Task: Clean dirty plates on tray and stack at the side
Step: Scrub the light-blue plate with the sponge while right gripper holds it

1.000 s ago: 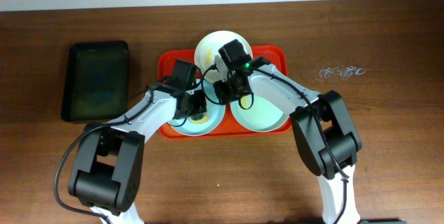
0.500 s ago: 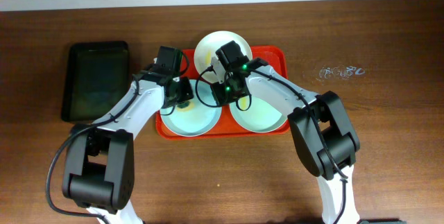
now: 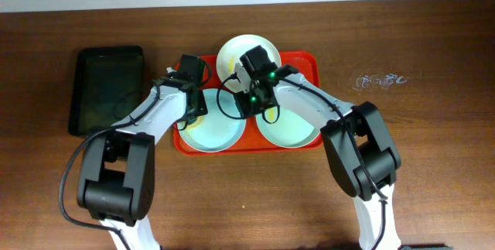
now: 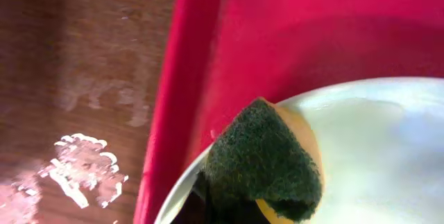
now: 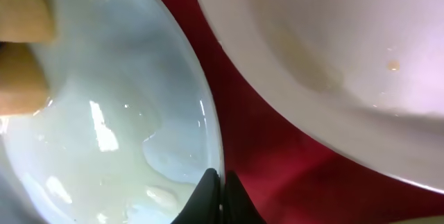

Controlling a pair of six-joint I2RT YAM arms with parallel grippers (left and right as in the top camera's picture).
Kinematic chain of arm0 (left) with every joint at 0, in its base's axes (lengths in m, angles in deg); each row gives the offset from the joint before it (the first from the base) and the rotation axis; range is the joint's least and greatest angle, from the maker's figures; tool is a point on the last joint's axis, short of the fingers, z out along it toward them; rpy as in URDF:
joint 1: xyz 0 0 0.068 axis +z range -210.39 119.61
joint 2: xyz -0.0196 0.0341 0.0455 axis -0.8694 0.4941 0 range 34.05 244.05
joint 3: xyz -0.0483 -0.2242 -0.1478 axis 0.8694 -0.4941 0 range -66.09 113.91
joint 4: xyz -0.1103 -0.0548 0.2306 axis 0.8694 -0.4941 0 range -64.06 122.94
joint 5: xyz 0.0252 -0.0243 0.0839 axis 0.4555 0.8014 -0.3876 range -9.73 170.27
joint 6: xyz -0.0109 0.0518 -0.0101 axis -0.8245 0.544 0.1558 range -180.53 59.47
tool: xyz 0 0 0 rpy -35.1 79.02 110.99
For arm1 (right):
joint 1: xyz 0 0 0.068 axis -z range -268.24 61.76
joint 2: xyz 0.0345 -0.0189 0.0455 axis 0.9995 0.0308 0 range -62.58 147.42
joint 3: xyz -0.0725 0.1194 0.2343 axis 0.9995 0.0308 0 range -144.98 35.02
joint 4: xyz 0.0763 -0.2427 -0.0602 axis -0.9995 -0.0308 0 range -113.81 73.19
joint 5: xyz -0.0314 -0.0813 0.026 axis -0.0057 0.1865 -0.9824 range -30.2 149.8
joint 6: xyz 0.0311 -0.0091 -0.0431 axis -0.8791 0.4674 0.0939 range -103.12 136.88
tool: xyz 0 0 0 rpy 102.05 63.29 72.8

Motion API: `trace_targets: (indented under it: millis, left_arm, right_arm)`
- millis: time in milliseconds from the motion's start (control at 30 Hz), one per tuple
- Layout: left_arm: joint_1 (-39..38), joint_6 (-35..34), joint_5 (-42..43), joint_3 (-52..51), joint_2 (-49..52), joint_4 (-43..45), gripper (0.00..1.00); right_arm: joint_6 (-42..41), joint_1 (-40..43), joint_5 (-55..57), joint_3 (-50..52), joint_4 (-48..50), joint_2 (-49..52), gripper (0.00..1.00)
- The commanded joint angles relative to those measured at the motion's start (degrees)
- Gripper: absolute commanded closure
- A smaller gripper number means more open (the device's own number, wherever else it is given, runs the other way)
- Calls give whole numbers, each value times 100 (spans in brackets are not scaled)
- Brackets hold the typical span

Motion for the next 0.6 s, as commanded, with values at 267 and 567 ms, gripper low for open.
trace_targets:
  millis: [267,567]
  left_arm:
    - [-420,44,1991,-437,-199,-42,100]
    - [-413,42,-977,-247,-229,-627,100]
  right_arm:
    - [20,39,140,-15,-55,105,96]
    - [22,42,142,-24,-55,105,96]
